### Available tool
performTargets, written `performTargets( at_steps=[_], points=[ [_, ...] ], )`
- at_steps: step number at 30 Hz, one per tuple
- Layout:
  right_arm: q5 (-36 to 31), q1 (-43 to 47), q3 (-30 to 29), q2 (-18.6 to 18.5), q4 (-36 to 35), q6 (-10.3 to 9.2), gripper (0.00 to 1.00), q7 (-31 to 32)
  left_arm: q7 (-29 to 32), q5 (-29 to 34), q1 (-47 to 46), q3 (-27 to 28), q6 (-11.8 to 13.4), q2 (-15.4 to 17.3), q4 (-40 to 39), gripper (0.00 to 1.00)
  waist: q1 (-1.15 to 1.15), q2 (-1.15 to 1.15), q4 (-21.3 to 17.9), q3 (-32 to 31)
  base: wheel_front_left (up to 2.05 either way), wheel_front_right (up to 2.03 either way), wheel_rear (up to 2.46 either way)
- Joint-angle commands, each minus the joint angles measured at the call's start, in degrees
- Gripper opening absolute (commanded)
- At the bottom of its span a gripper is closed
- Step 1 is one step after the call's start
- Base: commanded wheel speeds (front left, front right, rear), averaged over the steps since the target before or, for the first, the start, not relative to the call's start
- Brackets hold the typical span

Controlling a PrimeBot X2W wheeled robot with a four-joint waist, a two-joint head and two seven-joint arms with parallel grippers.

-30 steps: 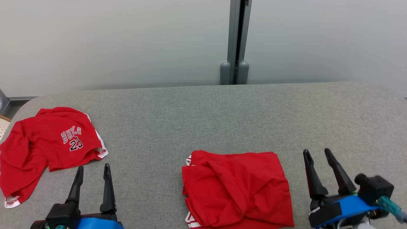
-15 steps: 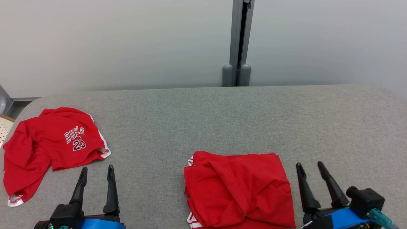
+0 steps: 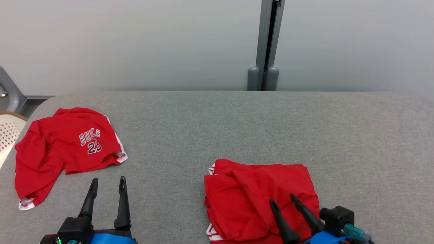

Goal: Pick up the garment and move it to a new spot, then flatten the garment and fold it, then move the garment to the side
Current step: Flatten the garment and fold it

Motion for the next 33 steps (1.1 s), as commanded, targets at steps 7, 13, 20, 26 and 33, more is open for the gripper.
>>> performTargets(
  at_steps=[7, 13, 20, 26, 33],
  points=[
    [4.46, -2.76, 3.25, -0.21, 6.80, 0.01, 1.00, 0.70, -0.27, -0.02, -0.91, 0.30, -0.23, -0.03, -0.07, 1.00, 0.00, 0.00, 1.67, 1.08, 0.00, 0.00, 0.00],
    [8.47, -5.51, 6.41, -0.84, 11.66, 0.01, 1.00, 0.33, -0.27, 0.08, -1.40, 0.76, -0.43, -0.03, -0.01, 1.00, 0.00, 0.00, 2.27, 2.04, 0.00, 0.00, 0.00],
    [14.26, -7.40, 12.35, -1.13, 12.69, 0.01, 1.00, 0.27, -0.27, -0.17, -2.10, 0.66, -0.49, -0.04, 0.11, 1.00, 0.00, 0.00, 2.55, 2.64, 0.00, 0.00, 0.00],
    [17.80, -7.80, 16.50, -2.05, 11.56, 0.01, 0.77, -0.46, -0.27, -0.20, -2.20, 1.01, -0.57, -0.03, 0.28, 1.00, 0.00, 0.00, 2.50, 2.66, 0.00, 0.00, 0.00],
    [20.19, -9.63, 19.48, -1.93, 11.49, 0.01, 0.00, -2.28, -0.27, -0.46, -2.54, 0.79, -0.67, -0.04, 0.48, 1.00, 0.00, 0.00, 2.95, 2.67, 0.00, 0.00, 0.00]
  ],
)
